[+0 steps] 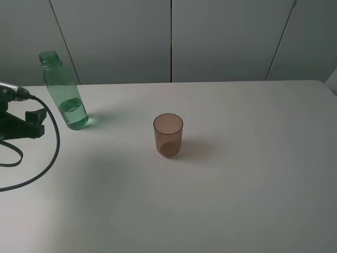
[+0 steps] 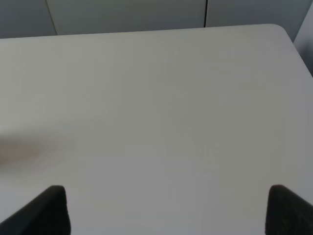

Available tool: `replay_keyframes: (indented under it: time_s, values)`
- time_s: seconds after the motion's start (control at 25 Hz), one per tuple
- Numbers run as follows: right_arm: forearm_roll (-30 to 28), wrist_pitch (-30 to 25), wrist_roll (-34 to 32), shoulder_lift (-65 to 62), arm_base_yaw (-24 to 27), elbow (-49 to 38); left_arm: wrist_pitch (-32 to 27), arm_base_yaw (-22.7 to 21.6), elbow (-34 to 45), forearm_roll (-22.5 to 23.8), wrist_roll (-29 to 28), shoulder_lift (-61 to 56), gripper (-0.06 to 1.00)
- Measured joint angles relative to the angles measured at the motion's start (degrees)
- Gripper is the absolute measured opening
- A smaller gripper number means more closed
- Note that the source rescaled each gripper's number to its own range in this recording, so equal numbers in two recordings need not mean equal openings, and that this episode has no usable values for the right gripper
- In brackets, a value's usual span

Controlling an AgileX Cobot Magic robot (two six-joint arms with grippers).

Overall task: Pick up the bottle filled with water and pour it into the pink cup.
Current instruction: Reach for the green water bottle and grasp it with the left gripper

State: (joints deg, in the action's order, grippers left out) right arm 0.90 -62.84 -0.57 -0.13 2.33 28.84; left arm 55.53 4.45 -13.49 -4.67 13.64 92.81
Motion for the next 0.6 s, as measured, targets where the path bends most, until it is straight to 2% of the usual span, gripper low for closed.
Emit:
replay_keyframes:
  time_s: [0.36,0.6]
  values:
    - [0.00,0.00,0.00,0.00,0.00,0.00,7.39,0.00,0.00,0.06,0.00,6.40,1.00]
    - [0.00,0.00,0.00,0.00,0.00,0.00,12.00,0.00,-0.64,2.33,0.00,10.30,1.00]
